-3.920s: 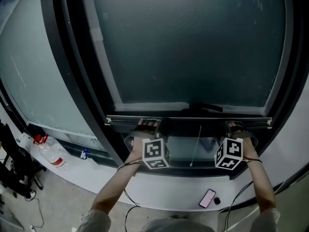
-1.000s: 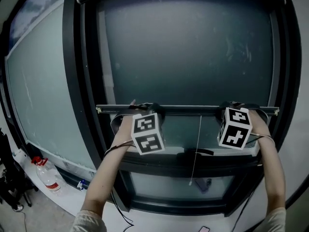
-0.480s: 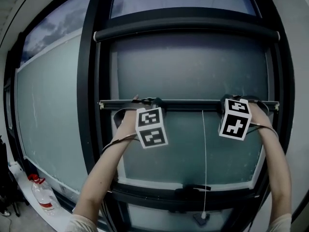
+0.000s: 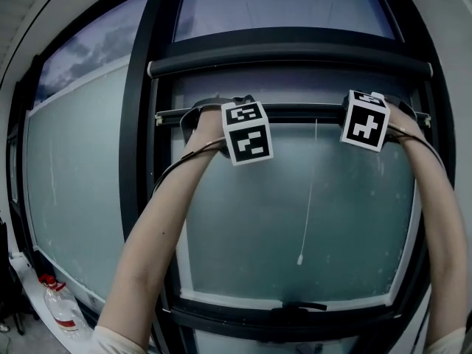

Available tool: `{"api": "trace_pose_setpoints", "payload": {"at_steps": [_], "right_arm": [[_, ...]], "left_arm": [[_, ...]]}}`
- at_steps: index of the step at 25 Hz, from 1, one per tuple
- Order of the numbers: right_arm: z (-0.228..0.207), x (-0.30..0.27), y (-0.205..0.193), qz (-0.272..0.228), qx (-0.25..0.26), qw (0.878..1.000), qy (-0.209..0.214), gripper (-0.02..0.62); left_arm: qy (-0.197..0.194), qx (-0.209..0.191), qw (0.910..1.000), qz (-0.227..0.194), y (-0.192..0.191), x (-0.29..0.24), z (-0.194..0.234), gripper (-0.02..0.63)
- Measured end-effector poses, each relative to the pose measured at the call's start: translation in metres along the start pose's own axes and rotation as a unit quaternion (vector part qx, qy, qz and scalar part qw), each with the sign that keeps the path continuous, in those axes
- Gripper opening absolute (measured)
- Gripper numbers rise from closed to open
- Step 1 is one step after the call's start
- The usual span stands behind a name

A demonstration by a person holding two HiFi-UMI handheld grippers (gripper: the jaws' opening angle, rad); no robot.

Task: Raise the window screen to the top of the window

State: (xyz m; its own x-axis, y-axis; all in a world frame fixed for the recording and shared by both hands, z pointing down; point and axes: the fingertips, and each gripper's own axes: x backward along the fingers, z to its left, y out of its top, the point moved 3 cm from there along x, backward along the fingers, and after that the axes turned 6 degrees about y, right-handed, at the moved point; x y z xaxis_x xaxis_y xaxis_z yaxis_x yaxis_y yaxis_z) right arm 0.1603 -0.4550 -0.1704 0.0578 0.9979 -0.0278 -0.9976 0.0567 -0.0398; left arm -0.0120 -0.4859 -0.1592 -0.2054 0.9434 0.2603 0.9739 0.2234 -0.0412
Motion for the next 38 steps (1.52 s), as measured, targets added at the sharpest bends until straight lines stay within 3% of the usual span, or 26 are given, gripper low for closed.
{"api": "trace_pose_setpoints", "payload": {"at_steps": [8,18,26,33,38], "right_arm": [[-0.067,0.0,0.005,0.03,0.012,0.995,-0.091,0.018],[-0.101,0.0,0.008,0.035,0.016,0.991,-0.127,0.018],[-0.107,0.0,0.009,0.039,0.017,0.991,-0.127,0.018],[-0.108,0.006,0.009,0.032,-0.009,0.986,-0.161,0.023],[-0.105,0.019,0.011,-0.016,-0.057,0.982,-0.18,0.03]], "left_arm": [[0.077,-0.008,0.9969,-0.007,0.002,-0.018,0.066,0.02],[0.101,-0.002,0.9949,-0.004,0.003,-0.026,0.1,0.021],[0.087,-0.018,0.996,0.003,0.003,-0.026,0.107,0.021],[0.115,0.01,0.9933,-0.004,0.004,-0.021,0.109,0.024],[0.13,0.097,0.9853,-0.054,0.002,-0.006,0.11,0.028]]}}
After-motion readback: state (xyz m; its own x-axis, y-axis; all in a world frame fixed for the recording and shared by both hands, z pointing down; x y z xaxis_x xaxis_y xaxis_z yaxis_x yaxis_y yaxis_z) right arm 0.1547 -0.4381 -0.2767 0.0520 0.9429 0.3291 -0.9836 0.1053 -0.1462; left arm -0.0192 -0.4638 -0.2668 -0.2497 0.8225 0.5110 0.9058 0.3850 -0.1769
